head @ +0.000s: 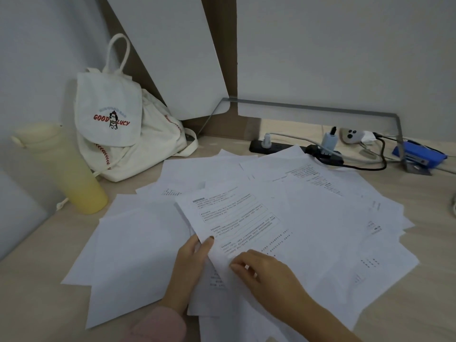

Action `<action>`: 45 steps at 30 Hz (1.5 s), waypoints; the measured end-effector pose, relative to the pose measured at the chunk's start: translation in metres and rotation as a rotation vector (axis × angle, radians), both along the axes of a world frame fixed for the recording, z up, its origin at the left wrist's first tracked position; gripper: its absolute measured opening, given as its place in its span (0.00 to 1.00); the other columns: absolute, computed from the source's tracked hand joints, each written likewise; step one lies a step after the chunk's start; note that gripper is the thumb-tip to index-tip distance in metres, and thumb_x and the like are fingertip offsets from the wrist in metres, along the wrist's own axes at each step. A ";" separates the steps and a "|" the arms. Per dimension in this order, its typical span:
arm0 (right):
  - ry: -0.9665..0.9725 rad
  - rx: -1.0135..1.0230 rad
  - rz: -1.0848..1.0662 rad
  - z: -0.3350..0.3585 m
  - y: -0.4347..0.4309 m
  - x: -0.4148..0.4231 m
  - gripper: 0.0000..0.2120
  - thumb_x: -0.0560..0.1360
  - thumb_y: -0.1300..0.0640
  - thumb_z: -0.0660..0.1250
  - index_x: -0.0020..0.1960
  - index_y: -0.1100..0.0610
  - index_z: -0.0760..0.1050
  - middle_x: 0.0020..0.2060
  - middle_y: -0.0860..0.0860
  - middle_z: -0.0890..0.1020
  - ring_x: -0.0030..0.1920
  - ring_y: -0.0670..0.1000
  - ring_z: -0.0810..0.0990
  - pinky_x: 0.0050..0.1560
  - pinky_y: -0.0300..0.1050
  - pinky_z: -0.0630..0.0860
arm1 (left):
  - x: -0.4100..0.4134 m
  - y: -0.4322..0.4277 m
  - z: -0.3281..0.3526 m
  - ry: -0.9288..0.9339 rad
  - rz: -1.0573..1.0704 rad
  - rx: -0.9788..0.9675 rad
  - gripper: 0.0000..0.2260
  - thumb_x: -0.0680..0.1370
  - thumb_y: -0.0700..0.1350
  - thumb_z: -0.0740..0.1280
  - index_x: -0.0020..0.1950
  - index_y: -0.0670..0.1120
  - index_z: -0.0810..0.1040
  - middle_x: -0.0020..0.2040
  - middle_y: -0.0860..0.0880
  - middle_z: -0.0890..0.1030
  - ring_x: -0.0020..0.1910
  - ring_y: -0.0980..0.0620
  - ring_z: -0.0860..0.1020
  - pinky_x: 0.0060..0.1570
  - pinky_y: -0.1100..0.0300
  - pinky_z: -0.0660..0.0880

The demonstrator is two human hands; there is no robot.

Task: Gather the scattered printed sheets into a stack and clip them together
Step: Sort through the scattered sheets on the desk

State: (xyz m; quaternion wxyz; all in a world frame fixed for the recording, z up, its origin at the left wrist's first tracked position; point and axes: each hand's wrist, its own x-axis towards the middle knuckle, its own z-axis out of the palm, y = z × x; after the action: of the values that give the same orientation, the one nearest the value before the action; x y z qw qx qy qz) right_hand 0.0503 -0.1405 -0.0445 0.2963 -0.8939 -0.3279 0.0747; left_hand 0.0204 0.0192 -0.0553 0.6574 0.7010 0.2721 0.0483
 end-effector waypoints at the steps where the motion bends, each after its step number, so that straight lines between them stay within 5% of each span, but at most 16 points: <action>1: 0.046 0.032 -0.001 -0.001 -0.003 0.002 0.11 0.79 0.48 0.56 0.50 0.50 0.75 0.45 0.42 0.76 0.43 0.41 0.73 0.46 0.37 0.70 | 0.000 0.001 -0.001 0.000 0.002 0.014 0.10 0.78 0.44 0.63 0.57 0.46 0.79 0.55 0.50 0.82 0.54 0.52 0.80 0.54 0.58 0.76; 8: -0.078 0.066 -0.399 -0.015 -0.058 0.053 0.10 0.76 0.62 0.64 0.56 0.56 0.78 0.54 0.53 0.78 0.55 0.55 0.75 0.52 0.37 0.65 | 0.002 0.002 -0.006 -0.016 -0.008 0.008 0.07 0.79 0.42 0.61 0.54 0.48 0.76 0.50 0.53 0.80 0.49 0.57 0.78 0.45 0.66 0.73; 14: 0.203 0.160 -0.691 -0.011 -0.096 0.081 0.18 0.75 0.65 0.62 0.65 0.59 0.71 0.65 0.61 0.72 0.62 0.60 0.72 0.61 0.50 0.67 | 0.004 0.005 -0.008 0.018 0.023 -0.039 0.07 0.79 0.45 0.62 0.54 0.48 0.77 0.51 0.51 0.82 0.51 0.51 0.80 0.50 0.57 0.77; 18: 0.344 0.317 -0.926 -0.007 -0.117 0.088 0.20 0.75 0.63 0.62 0.67 0.57 0.69 0.68 0.62 0.67 0.65 0.61 0.68 0.65 0.56 0.65 | 0.005 0.006 -0.007 0.043 0.017 -0.007 0.08 0.79 0.45 0.62 0.53 0.44 0.76 0.50 0.48 0.82 0.48 0.49 0.81 0.44 0.57 0.77; 23: 0.505 0.520 -1.024 -0.001 -0.132 0.086 0.22 0.75 0.63 0.62 0.69 0.56 0.67 0.70 0.57 0.65 0.67 0.60 0.66 0.63 0.53 0.64 | 0.003 0.004 -0.008 -0.010 0.029 0.009 0.09 0.77 0.44 0.65 0.56 0.51 0.71 0.54 0.53 0.79 0.49 0.55 0.78 0.46 0.61 0.74; 26: 0.584 0.685 -1.051 0.002 -0.138 0.085 0.20 0.75 0.66 0.61 0.66 0.58 0.69 0.61 0.55 0.72 0.60 0.56 0.72 0.63 0.50 0.67 | 0.004 0.003 -0.008 -0.039 0.023 0.028 0.21 0.77 0.41 0.65 0.68 0.52 0.64 0.59 0.54 0.74 0.52 0.55 0.76 0.48 0.62 0.72; 30: 0.695 0.847 -1.033 0.006 -0.143 0.080 0.10 0.75 0.69 0.59 0.52 0.56 0.69 0.35 0.54 0.71 0.29 0.44 0.75 0.39 0.38 0.73 | 0.006 0.001 -0.009 -0.051 0.009 0.027 0.28 0.77 0.40 0.64 0.74 0.51 0.56 0.62 0.55 0.70 0.59 0.53 0.72 0.56 0.58 0.68; 33: 0.695 0.800 -0.998 0.007 -0.139 0.073 0.15 0.74 0.68 0.62 0.59 0.59 0.70 0.39 0.58 0.77 0.36 0.52 0.76 0.39 0.40 0.71 | 0.007 0.002 -0.012 -0.069 0.008 0.036 0.27 0.77 0.39 0.64 0.74 0.51 0.58 0.60 0.55 0.71 0.58 0.52 0.72 0.54 0.59 0.67; 37: 0.635 0.474 -0.952 0.007 -0.126 0.066 0.15 0.74 0.64 0.65 0.61 0.63 0.72 0.43 0.61 0.79 0.40 0.56 0.77 0.39 0.42 0.73 | 0.007 0.004 -0.018 -0.064 0.010 0.033 0.26 0.77 0.39 0.64 0.72 0.53 0.61 0.62 0.53 0.73 0.60 0.50 0.74 0.58 0.56 0.70; 41: 0.426 0.273 -1.030 0.003 -0.126 0.070 0.24 0.73 0.61 0.67 0.68 0.63 0.67 0.58 0.60 0.73 0.50 0.60 0.77 0.52 0.52 0.73 | 0.007 0.004 -0.018 -0.070 0.010 0.036 0.25 0.77 0.39 0.64 0.72 0.52 0.62 0.61 0.53 0.74 0.60 0.50 0.74 0.59 0.55 0.70; 45: 0.606 0.469 -1.012 0.009 -0.128 0.071 0.08 0.74 0.64 0.66 0.53 0.60 0.73 0.38 0.57 0.76 0.33 0.54 0.72 0.35 0.44 0.70 | 0.007 0.005 -0.019 -0.049 0.007 0.045 0.23 0.77 0.39 0.64 0.70 0.49 0.64 0.60 0.52 0.75 0.59 0.49 0.74 0.60 0.54 0.70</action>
State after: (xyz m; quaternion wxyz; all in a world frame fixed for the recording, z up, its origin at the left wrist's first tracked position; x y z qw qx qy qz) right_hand 0.1215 -0.2689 -0.0351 0.5624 -0.7889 0.2261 0.1011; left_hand 0.0272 0.0237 -0.0748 0.6478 0.7133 0.2571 0.0741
